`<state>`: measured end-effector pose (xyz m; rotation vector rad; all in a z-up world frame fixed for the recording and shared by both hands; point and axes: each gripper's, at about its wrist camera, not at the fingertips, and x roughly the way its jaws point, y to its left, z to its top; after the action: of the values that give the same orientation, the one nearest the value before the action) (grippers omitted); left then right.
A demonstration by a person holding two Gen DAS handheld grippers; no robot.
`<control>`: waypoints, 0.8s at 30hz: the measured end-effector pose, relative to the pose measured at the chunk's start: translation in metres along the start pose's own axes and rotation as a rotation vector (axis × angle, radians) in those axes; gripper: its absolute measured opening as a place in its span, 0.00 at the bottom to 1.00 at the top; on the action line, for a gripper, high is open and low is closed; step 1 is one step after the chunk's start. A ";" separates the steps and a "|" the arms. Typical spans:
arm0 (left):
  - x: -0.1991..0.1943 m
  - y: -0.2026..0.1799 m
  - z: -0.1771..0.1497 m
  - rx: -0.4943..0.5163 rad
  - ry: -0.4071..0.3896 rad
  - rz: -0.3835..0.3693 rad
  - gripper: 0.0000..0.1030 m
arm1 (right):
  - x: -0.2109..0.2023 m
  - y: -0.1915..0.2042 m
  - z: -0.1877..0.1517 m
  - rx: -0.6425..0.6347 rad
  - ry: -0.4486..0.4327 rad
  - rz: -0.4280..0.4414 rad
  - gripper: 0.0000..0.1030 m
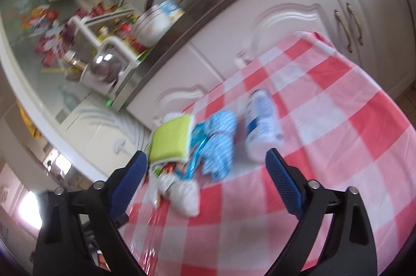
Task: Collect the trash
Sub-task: 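Return the left tool to the table above the silver foil packet, then grasp the silver foil packet with the left tool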
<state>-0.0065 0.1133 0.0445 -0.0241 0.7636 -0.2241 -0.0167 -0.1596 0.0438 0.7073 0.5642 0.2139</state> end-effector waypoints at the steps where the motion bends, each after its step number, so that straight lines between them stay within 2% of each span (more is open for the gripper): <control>1: 0.005 -0.002 0.002 0.012 0.000 0.001 0.91 | 0.003 -0.004 0.003 0.008 0.006 -0.016 0.81; 4: 0.025 -0.005 0.007 0.050 0.026 0.000 0.91 | 0.010 -0.023 0.010 0.047 0.011 -0.063 0.78; 6: 0.035 -0.006 0.008 0.068 0.039 0.003 0.91 | 0.016 -0.033 0.015 0.093 0.037 -0.051 0.78; 10: 0.053 -0.004 0.010 0.070 0.079 -0.002 0.91 | 0.018 -0.036 0.018 0.099 0.038 -0.058 0.78; 17: 0.067 -0.001 0.019 0.042 0.098 -0.031 0.91 | 0.034 -0.028 0.020 0.040 0.085 -0.138 0.78; 20: 0.073 -0.005 0.023 0.057 0.104 -0.034 0.90 | 0.041 -0.024 0.020 0.002 0.106 -0.183 0.73; 24: 0.077 -0.007 0.026 0.054 0.110 -0.051 0.81 | 0.047 -0.023 0.018 -0.017 0.128 -0.225 0.66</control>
<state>0.0646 0.0890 0.0113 0.0195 0.8667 -0.2965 0.0326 -0.1695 0.0198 0.6110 0.7576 0.0543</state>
